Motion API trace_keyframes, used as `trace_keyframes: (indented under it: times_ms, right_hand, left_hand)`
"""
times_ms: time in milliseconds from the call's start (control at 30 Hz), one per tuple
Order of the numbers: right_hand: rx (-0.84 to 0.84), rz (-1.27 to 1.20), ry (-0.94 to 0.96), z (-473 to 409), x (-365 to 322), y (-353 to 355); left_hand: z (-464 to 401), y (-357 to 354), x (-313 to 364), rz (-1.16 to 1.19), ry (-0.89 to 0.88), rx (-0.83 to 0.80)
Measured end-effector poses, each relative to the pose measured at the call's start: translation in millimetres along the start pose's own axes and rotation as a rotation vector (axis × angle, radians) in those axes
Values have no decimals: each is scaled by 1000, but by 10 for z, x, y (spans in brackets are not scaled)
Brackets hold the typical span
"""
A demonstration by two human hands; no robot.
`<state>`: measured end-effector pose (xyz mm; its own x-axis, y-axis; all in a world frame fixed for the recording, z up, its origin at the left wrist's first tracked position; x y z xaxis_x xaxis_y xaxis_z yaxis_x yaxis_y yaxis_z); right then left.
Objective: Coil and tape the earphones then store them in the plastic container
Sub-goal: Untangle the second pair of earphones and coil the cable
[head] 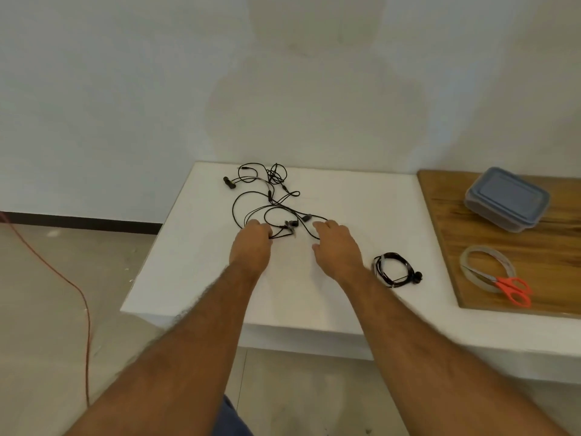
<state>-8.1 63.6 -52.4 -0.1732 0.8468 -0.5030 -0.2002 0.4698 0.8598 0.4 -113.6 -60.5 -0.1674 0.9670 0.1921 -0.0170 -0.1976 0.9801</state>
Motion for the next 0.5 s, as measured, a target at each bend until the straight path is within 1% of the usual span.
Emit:
trace_keyframes:
  times_ms: [133, 300, 400, 500]
  right_hand:
    - [-23, 144, -20, 22, -61, -60]
    - [-54, 230, 13, 351, -82, -61]
    - [-61, 174, -17, 556, -121, 100]
    - [-47, 41, -26, 734, -298, 443]
  left_hand:
    - [110, -40, 54, -33, -30, -60]
    - [433, -91, 130, -96, -84, -146]
    - [658, 19, 207, -58, -106, -161]
    - [874, 338, 337, 48, -94, -112]
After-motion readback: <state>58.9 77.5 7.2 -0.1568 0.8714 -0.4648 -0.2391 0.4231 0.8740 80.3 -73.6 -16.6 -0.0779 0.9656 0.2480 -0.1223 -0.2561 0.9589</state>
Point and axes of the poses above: each hand's wrist, its own z-axis away from the middle knuckle, its own y-axis out of the back of the hand, x = y × z, the point moved 6 cm from there along -z, towards the middle knuckle, and after that the axes turned 10 degrees about -z, right-handed, at the moved point
